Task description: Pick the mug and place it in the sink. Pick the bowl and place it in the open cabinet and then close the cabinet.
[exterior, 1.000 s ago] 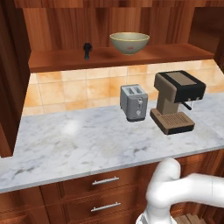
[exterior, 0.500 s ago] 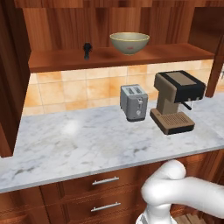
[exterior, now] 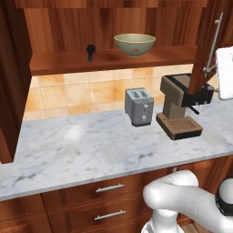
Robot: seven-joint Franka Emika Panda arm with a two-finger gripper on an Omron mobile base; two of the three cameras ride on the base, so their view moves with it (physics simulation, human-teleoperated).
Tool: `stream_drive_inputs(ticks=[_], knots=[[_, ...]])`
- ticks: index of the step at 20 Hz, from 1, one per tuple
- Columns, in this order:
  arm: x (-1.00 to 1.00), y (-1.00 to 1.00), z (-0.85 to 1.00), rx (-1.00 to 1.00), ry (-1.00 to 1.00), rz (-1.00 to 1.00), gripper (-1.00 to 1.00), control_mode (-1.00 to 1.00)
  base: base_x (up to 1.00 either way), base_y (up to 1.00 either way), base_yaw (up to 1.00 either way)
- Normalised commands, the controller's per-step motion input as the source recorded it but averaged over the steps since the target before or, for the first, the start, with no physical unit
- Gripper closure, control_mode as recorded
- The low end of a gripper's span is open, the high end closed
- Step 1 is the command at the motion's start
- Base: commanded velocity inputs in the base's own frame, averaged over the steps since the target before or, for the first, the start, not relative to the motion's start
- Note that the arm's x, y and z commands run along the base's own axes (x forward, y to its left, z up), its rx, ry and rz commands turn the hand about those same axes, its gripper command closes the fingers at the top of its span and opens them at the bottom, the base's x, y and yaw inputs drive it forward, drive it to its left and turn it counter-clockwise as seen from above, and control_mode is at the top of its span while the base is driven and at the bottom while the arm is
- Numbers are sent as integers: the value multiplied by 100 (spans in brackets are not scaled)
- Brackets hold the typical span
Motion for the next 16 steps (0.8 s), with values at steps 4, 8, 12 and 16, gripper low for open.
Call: stream_drive_inputs(ticks=[4,8,12,16], knots=[[100,-1,1,0,10,-24,-100,-100,0,0,0],[100,-24,0,0,9,-20,-100,-100,0,0,0],[100,-28,-4,0,9,-17,-100,-100,0,0,0],[100,-23,-46,0,2,-14,-100,-100,0,0,0]])
